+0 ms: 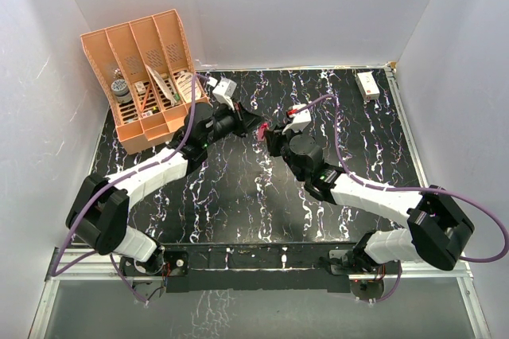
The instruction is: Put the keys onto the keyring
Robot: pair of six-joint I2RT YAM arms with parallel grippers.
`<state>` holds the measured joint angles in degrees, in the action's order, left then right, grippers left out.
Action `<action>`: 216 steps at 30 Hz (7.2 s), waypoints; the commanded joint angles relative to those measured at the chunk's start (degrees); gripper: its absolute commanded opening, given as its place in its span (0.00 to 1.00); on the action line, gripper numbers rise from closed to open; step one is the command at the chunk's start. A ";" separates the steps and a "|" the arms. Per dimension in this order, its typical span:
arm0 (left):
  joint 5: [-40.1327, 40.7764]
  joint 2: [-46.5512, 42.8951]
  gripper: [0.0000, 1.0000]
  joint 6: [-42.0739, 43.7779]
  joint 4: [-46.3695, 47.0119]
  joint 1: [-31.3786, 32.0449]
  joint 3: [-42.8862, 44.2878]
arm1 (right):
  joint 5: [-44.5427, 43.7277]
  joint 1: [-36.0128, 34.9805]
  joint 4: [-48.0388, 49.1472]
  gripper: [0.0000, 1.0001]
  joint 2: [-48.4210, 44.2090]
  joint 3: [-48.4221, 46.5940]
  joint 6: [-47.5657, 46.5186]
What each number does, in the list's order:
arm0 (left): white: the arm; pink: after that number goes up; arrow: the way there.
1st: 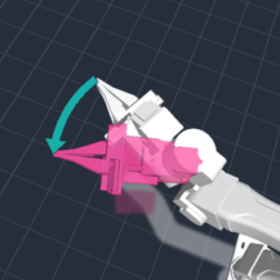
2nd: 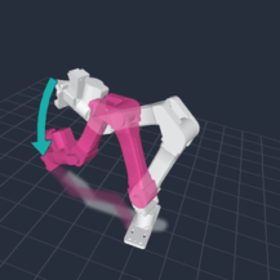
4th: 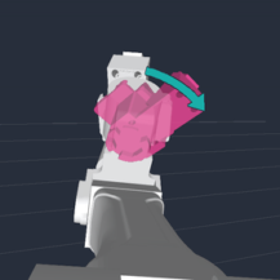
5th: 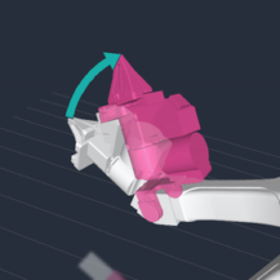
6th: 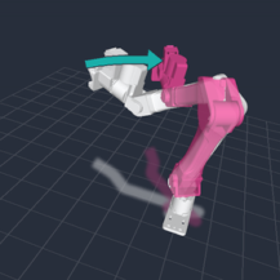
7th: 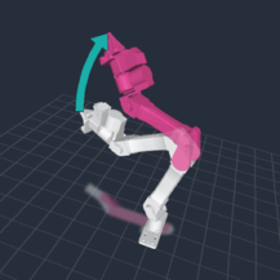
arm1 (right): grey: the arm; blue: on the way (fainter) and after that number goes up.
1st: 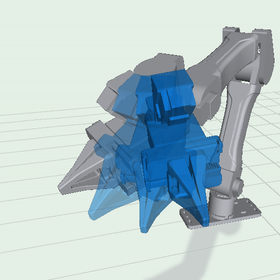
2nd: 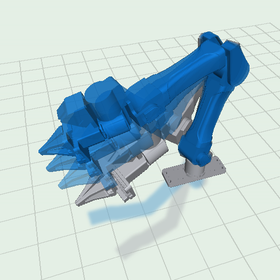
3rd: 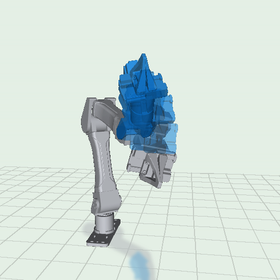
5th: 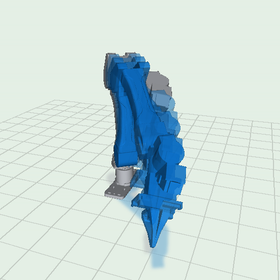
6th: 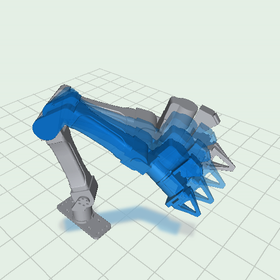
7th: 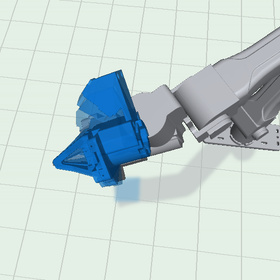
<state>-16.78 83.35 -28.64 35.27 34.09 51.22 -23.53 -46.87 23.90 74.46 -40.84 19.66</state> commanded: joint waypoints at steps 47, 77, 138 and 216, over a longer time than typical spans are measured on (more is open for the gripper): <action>-22.13 10.42 0.00 5.95 -29.65 0.02 20.50 | -0.84 4.82 10.14 0.00 -3.12 5.62 -32.85; -26.35 15.88 0.00 5.68 -32.61 0.03 23.92 | 8.64 5.72 9.19 0.04 -5.90 5.82 -32.84; -46.67 26.38 0.00 -33.91 8.54 -7.92 13.53 | 7.93 8.06 -8.51 0.20 -4.99 -5.18 -24.05; -57.77 36.93 0.00 -63.11 57.63 -8.33 14.08 | 56.39 24.20 -9.69 0.25 0.87 -8.37 -3.39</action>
<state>-74.17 123.68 -92.20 90.02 25.82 63.42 31.88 -23.07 10.22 75.40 -47.33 16.08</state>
